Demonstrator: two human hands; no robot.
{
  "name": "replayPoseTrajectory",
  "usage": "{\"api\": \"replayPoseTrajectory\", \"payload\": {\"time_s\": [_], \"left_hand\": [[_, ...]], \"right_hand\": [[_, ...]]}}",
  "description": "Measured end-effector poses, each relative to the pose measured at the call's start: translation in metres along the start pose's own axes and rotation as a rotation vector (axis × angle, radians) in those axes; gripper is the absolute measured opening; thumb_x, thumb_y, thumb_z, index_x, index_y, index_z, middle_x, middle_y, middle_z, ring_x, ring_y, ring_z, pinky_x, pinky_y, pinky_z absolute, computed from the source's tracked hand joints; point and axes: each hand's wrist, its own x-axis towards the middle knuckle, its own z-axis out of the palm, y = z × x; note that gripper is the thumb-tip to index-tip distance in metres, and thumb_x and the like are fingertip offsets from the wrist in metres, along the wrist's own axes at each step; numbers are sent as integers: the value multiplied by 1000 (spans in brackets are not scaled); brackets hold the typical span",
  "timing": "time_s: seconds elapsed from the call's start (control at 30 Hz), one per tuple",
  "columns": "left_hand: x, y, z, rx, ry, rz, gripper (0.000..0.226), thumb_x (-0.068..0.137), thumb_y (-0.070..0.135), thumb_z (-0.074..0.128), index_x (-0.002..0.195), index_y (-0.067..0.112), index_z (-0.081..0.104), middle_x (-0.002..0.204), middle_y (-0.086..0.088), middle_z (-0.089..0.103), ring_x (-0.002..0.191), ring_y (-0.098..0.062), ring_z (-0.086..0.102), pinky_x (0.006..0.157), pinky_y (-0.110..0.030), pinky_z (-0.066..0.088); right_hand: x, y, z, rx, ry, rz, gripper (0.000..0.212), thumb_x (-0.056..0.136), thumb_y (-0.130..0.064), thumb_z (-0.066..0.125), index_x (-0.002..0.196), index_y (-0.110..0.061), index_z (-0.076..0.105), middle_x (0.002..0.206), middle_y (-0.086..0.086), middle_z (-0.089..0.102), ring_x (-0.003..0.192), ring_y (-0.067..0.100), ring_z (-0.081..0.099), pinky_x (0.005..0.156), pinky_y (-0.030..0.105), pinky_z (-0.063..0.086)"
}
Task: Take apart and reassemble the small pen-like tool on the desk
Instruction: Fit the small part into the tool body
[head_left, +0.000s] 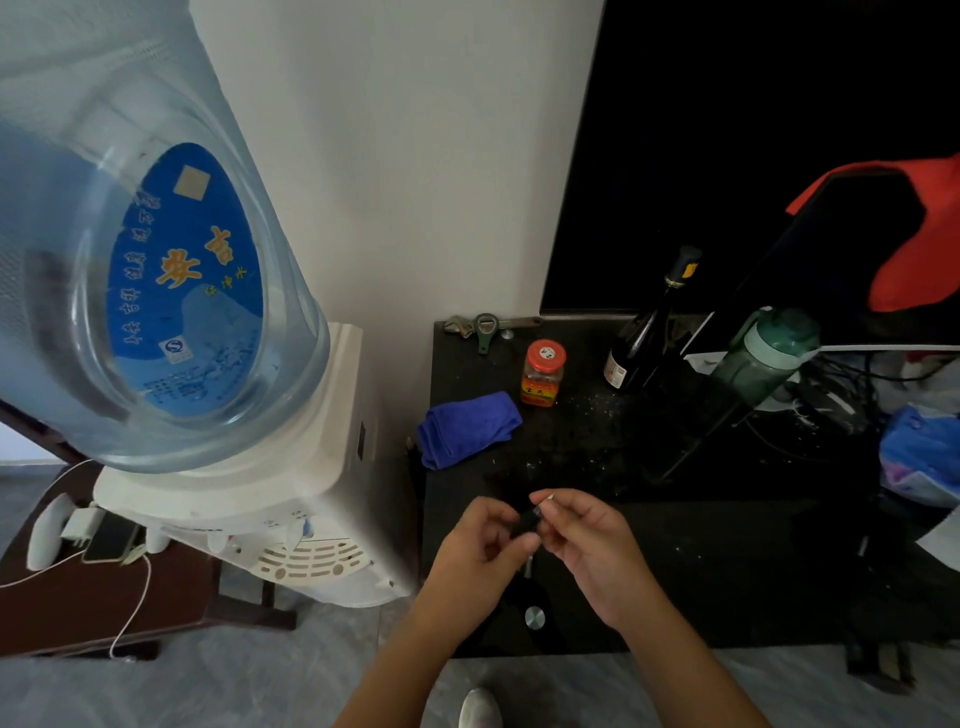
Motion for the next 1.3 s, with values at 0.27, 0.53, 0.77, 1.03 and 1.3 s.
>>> {"api": "replayPoseTrajectory", "payload": {"time_s": [0.27, 0.53, 0.77, 1.03, 1.3], "left_hand": [[4, 0, -7, 39, -48, 0, 29, 92, 14, 45, 70, 26, 58, 60, 8, 53, 48, 3, 48, 54, -11, 41], [2, -8, -9, 29, -53, -25, 19, 89, 17, 51, 76, 32, 55, 63, 7, 55, 49, 5, 50, 52, -12, 41], [-3, -19, -17, 76, 5, -110, 20, 89, 19, 50, 74, 31, 55, 63, 6, 57, 50, 4, 50, 60, -18, 41], [-8, -36, -17, 131, 76, -198, 26, 89, 20, 51, 67, 34, 53, 59, 8, 57, 53, -5, 50, 63, -28, 43], [-14, -35, -10, 163, 74, -212, 24, 89, 21, 50, 69, 35, 51, 63, 8, 55, 59, -5, 51, 65, -22, 42]], "right_hand": [[1, 1, 2, 23, 5, 9, 18, 82, -1, 54, 83, -11, 69, 68, 4, 63, 67, 14, 58, 71, 28, 48], [4, 3, 2, 30, 35, -9, 17, 83, -3, 54, 87, -12, 68, 64, 1, 61, 67, 13, 56, 70, 28, 46], [18, 23, -14, -179, 251, -23, 14, 84, -6, 55, 87, -14, 65, 73, 2, 59, 71, 15, 54, 70, 24, 46], [49, 90, -68, -958, 216, 63, 12, 82, -7, 58, 86, -18, 57, 79, -5, 57, 80, 10, 57, 62, 14, 38], [67, 118, -77, -1160, 244, 126, 10, 86, -13, 55, 95, -16, 58, 93, 2, 63, 82, 12, 57, 73, 24, 46]]}}
